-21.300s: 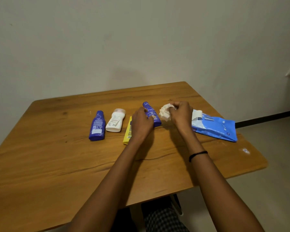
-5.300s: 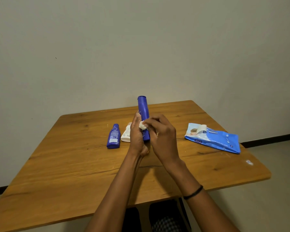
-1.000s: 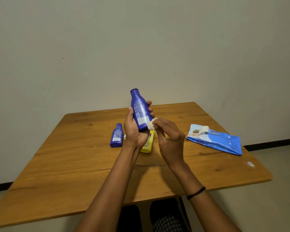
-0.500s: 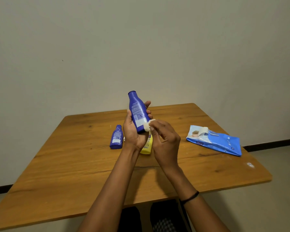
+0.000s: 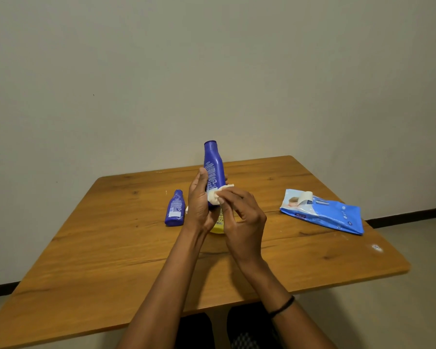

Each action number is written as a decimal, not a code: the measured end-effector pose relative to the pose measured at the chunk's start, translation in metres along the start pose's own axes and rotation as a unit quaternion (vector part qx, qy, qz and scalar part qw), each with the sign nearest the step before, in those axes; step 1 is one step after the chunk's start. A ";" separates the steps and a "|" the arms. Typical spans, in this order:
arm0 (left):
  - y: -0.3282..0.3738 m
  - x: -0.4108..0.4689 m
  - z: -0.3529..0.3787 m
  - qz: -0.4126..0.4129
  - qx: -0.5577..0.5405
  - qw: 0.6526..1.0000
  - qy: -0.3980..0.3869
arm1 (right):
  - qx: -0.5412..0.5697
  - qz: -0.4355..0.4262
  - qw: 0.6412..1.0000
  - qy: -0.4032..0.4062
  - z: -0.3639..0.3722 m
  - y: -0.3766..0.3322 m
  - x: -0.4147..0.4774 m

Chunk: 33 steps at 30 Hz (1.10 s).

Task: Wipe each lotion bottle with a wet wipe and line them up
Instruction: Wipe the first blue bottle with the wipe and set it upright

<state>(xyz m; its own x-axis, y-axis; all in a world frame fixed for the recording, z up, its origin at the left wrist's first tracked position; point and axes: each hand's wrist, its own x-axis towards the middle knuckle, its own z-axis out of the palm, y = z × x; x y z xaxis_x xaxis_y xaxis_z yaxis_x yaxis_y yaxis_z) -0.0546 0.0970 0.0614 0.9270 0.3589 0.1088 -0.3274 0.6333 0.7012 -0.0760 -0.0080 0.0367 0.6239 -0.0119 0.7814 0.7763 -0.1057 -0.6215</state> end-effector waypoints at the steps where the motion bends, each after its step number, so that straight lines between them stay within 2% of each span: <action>1: -0.001 0.000 0.000 -0.007 -0.005 1.000 -0.002 | 0.000 0.009 1.000 0.005 0.002 -0.001 0.004; 5: -0.003 0.000 -0.001 -0.006 -0.014 1.000 -0.015 | -0.008 0.037 0.999 -0.002 0.011 -0.003 0.034; 10: -0.008 -0.002 0.001 0.010 0.035 0.999 -0.011 | 0.021 0.097 0.995 -0.018 0.020 -0.002 0.096; 14: -0.006 0.000 0.004 0.014 0.004 1.000 0.006 | 0.044 0.118 0.991 -0.049 0.024 -0.005 0.106; 18: -0.002 0.003 -0.005 0.019 -0.026 0.999 -0.001 | 0.046 0.088 0.994 -0.045 0.019 -0.008 0.069; 26: 0.000 0.002 -0.013 0.010 -0.015 0.999 0.029 | -0.012 0.014 0.997 -0.069 0.001 -0.014 0.004; 30: -0.002 0.002 -0.011 0.008 -0.035 0.999 0.021 | -0.035 -0.003 0.998 -0.057 0.000 -0.017 0.004; 33: -0.002 0.001 -0.004 0.005 -0.030 1.000 -0.004 | -0.056 0.014 0.998 -0.037 0.007 -0.020 0.028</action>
<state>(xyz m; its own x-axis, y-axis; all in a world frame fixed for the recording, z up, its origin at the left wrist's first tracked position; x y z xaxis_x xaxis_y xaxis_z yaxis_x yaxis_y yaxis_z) -0.0537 0.0989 0.0577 0.9249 0.3601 0.1223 -0.3475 0.6694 0.6566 -0.0734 0.0009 0.0706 0.6538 0.0573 0.7545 0.7459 -0.2166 -0.6298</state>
